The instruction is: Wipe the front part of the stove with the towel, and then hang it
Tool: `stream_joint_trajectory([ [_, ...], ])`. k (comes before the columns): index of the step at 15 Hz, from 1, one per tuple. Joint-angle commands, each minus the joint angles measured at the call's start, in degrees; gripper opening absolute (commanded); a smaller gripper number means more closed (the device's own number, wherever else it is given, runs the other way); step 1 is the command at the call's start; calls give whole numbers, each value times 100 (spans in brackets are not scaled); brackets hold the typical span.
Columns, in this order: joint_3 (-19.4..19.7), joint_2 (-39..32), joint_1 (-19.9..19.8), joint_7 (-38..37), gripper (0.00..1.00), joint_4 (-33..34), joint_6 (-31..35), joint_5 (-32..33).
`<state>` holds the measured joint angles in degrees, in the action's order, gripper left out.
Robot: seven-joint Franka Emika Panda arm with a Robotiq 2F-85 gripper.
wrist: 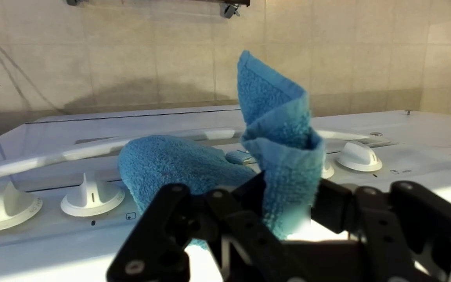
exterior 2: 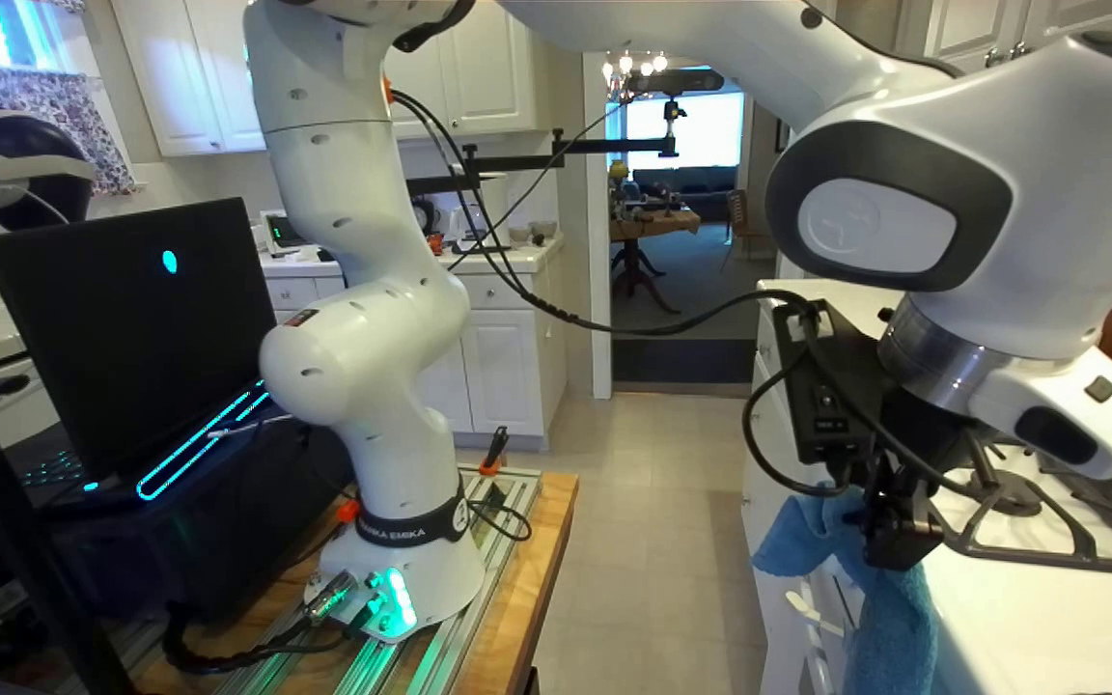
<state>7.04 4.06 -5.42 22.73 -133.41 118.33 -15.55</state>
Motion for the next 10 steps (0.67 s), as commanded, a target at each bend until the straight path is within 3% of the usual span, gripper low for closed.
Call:
stream_joint_trajectory([
  [1,34,-130,-4,329,3,-17,261,-174],
  [10,-66,-335,33,651,3,20,509,-302],
])
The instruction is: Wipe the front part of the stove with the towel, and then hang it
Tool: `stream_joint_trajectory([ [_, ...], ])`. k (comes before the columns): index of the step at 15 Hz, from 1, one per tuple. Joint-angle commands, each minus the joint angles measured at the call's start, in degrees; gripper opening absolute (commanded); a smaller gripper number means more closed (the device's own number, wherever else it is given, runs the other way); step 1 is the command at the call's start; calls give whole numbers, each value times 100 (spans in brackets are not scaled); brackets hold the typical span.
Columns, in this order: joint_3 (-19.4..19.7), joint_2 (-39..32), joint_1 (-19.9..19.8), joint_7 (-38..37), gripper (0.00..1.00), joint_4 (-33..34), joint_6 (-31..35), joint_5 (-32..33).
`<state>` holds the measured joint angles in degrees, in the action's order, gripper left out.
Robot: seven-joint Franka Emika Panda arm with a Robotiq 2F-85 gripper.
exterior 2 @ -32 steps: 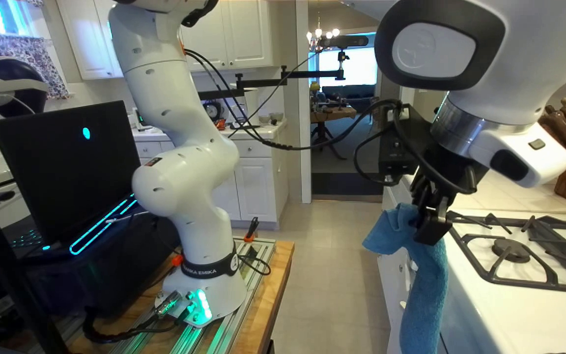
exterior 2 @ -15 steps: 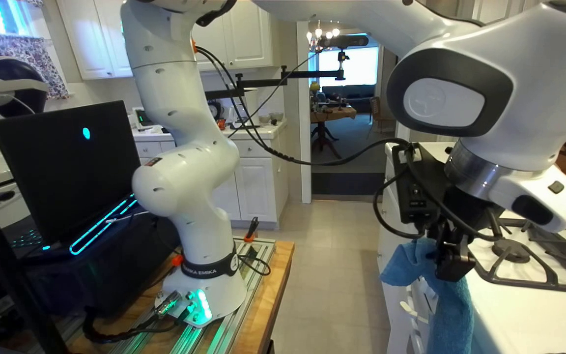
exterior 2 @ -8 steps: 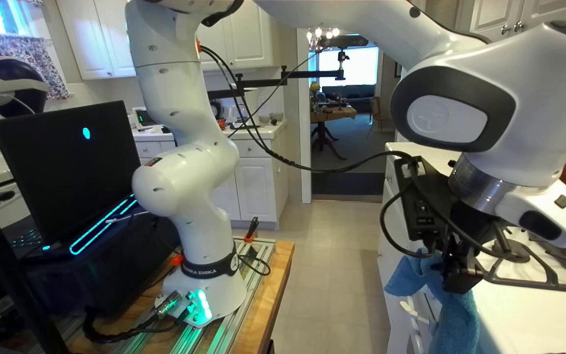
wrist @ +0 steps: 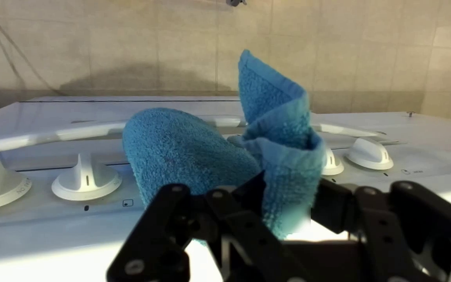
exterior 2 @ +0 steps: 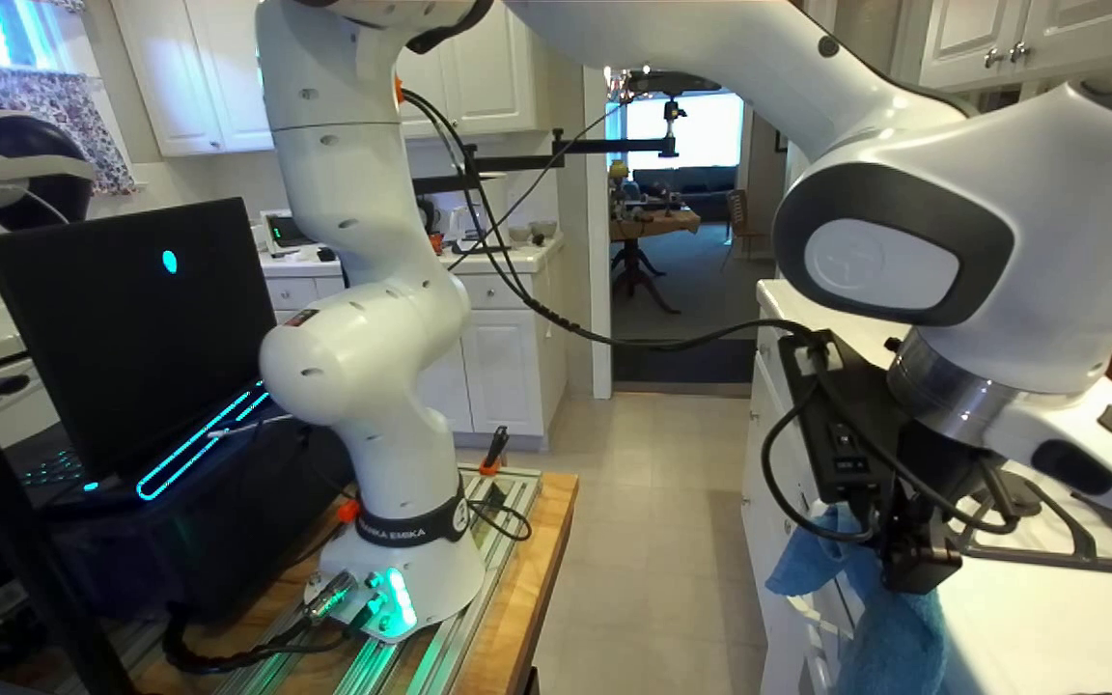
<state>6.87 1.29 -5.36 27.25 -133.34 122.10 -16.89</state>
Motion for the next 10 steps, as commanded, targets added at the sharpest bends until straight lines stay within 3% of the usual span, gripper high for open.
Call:
stream_joint_trajectory([
  [1,-72,-33,40,219,3,1,158,-160],
  [10,-304,1,219,405,3,-14,512,250],
])
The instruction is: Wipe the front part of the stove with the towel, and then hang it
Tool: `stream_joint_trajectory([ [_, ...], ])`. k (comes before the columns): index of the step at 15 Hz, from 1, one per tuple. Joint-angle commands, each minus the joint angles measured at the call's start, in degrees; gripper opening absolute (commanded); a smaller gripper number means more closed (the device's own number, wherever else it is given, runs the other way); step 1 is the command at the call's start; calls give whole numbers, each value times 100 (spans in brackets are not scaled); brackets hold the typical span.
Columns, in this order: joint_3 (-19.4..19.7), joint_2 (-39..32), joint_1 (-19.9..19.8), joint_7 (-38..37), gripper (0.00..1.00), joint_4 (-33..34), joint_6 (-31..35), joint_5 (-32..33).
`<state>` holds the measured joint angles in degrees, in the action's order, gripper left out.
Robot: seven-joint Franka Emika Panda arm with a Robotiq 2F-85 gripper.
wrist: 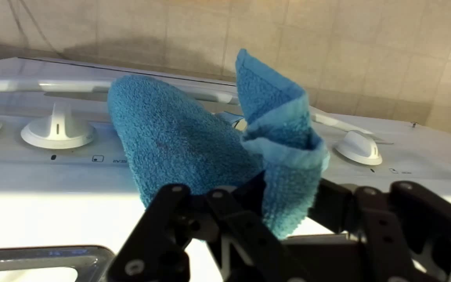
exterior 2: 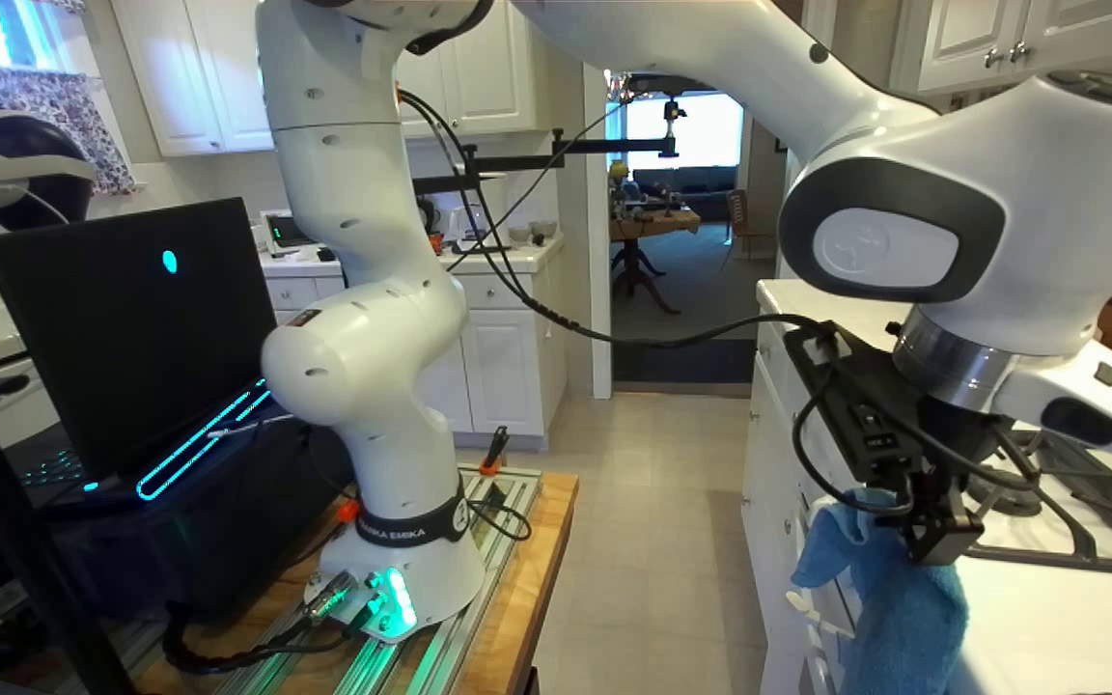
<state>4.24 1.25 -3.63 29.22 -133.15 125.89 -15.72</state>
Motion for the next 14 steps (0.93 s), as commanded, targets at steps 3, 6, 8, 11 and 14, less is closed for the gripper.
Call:
stream_joint_trajectory([
  [3,-89,-20,82,376,3,-75,190,152],
  [6,-118,-6,102,332,3,-166,402,118],
  [8,-111,10,93,367,3,-237,599,13],
  [11,-86,13,72,384,3,-365,904,-39],
  [14,-87,-32,79,281,11,-295,891,20],
])
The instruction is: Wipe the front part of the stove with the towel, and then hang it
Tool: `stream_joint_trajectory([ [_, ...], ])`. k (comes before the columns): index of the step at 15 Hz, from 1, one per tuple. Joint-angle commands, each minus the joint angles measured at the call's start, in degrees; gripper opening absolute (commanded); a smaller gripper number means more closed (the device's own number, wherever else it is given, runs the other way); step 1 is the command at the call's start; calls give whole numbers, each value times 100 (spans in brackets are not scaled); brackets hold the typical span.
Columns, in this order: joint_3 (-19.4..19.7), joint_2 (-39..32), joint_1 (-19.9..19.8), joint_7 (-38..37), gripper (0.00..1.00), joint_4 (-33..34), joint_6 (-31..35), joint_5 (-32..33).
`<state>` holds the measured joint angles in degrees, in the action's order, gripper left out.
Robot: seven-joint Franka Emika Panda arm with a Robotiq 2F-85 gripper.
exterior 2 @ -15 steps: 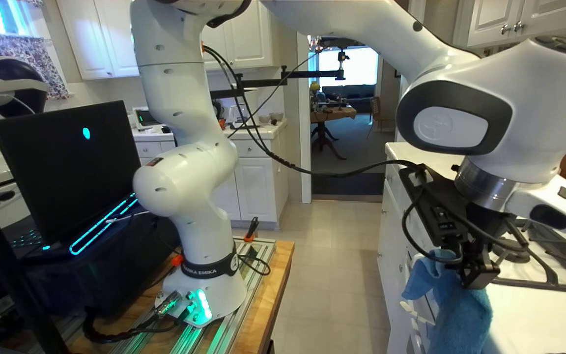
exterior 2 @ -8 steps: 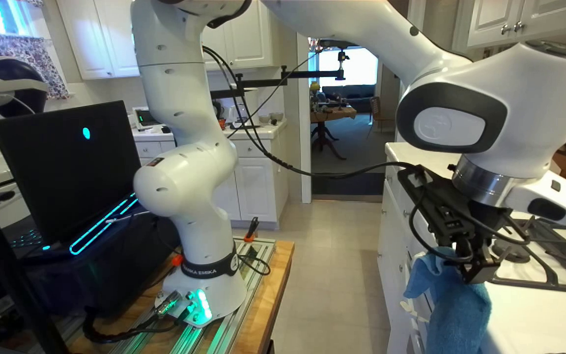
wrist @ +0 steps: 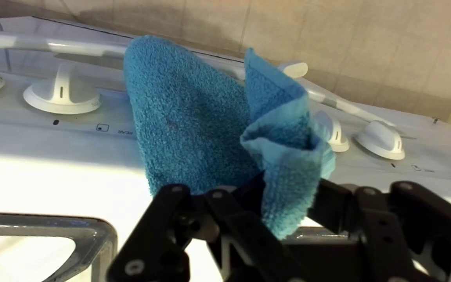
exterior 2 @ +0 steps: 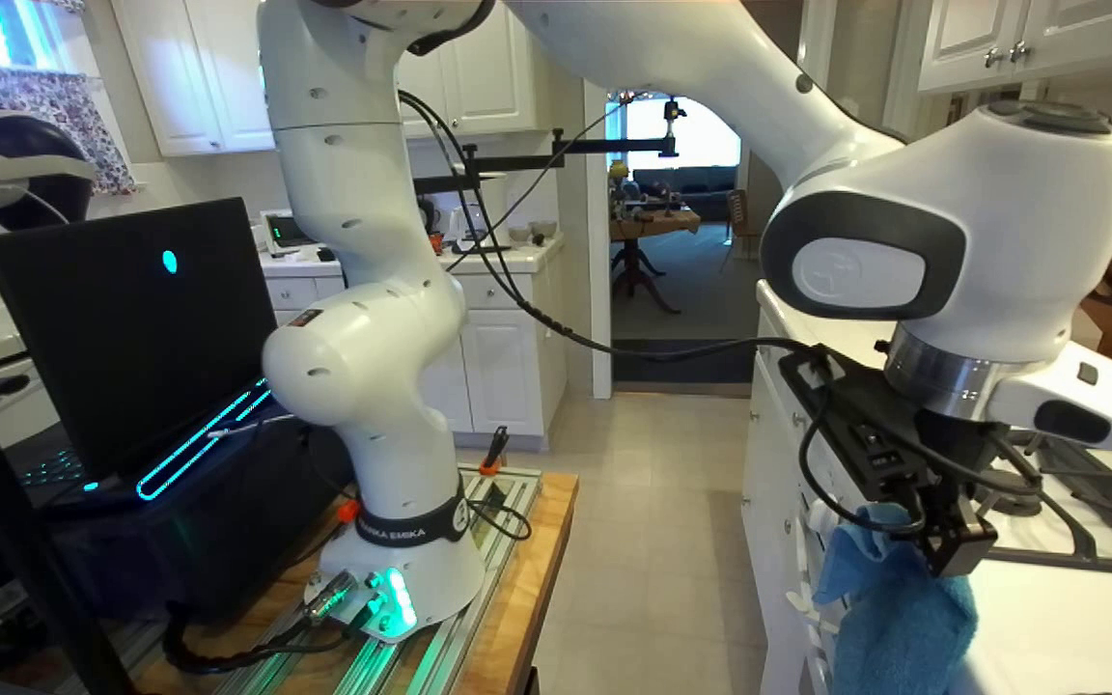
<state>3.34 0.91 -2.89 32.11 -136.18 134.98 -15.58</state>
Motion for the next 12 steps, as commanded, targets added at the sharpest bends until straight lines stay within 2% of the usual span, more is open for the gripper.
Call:
stream_joint_trajectory([
  [1,7,2,4,-9,11,-30,73,1],
  [5,11,2,3,-9,11,-50,136,-2],
  [6,11,3,3,-9,3,-50,137,-3],
  [12,-78,8,75,74,3,-152,412,35],
])
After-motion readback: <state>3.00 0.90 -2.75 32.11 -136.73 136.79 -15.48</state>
